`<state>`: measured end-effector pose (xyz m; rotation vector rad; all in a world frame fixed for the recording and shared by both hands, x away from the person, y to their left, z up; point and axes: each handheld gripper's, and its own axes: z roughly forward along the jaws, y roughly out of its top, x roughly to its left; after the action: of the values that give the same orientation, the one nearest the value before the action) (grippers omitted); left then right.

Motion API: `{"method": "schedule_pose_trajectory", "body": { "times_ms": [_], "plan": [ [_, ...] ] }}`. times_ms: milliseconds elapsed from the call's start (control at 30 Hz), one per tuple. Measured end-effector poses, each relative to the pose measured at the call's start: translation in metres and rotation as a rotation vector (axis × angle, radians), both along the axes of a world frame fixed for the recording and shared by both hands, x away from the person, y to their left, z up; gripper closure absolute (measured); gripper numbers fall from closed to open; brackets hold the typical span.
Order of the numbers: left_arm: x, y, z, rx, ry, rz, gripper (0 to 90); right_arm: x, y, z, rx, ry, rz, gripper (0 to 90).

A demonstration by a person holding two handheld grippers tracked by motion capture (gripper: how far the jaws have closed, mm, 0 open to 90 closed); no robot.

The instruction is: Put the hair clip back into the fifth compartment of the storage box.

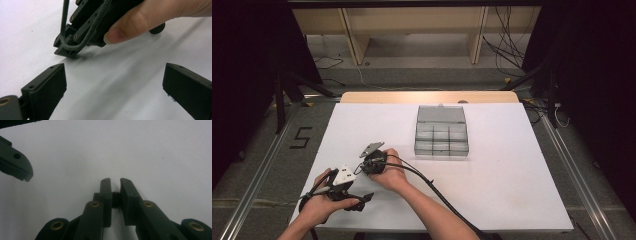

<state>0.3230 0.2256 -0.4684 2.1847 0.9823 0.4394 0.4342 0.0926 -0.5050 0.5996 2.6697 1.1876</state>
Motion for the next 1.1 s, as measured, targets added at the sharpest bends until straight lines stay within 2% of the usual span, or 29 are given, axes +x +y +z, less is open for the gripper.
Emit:
{"method": "schedule_pose_trajectory", "body": {
  "times_ms": [567,1100],
  "plan": [
    [0.000,0.000,0.001,0.001,-0.004,0.006,5.3,-0.002,-0.011,0.013,0.044,0.007,-0.031,81.2],
    [0.001,0.000,0.000,-0.001,-0.006,0.009,5.4,-0.005,-0.023,0.023,0.062,-0.001,-0.041,81.3]
  ]
}}
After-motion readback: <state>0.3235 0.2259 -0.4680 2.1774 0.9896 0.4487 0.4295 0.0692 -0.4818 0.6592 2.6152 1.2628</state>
